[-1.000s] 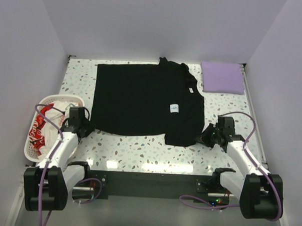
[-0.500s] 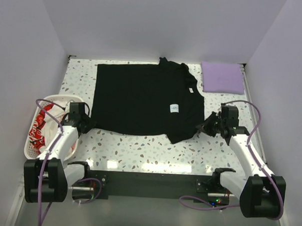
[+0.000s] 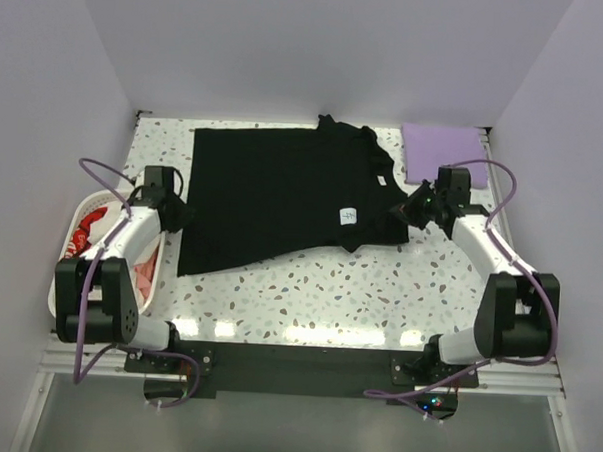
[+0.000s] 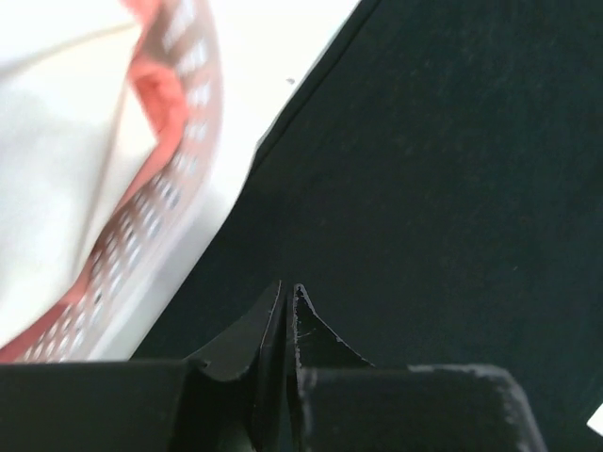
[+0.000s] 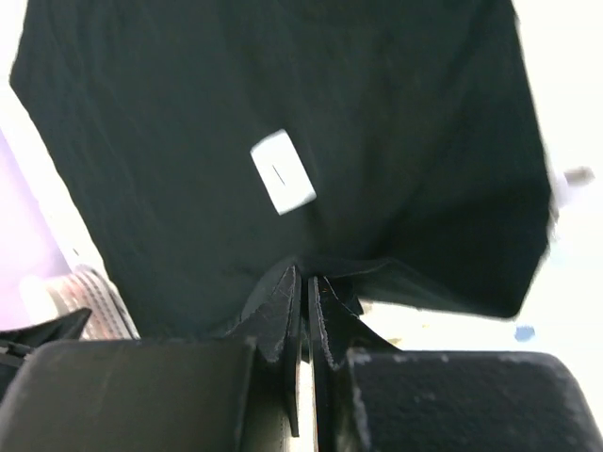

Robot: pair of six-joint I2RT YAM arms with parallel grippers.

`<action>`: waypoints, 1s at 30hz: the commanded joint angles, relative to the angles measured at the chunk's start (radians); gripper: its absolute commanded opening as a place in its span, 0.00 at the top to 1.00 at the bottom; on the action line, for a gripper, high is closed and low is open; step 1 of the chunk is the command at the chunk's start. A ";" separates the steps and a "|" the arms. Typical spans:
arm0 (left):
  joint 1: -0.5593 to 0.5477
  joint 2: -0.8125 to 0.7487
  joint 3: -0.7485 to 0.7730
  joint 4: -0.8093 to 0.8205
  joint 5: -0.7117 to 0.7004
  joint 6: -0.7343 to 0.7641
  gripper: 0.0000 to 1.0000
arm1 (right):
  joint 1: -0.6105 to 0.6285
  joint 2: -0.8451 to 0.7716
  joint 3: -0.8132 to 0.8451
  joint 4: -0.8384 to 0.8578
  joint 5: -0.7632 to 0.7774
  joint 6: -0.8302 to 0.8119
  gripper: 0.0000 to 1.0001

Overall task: Fold and stack the t-shirts
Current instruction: Fold the tshirt

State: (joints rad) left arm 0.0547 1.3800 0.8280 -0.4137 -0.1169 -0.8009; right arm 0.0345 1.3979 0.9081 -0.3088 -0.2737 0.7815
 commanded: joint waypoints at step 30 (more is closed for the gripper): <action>-0.220 -0.148 -0.221 -0.220 -0.377 -0.274 0.52 | 0.005 0.105 -0.005 0.189 -0.088 0.039 1.00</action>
State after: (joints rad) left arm -0.1612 1.2522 0.6170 -0.6182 -0.4347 -1.0382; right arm 0.0345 1.5211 0.9157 -0.1635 -0.3370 0.8188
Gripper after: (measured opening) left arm 0.476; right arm 0.023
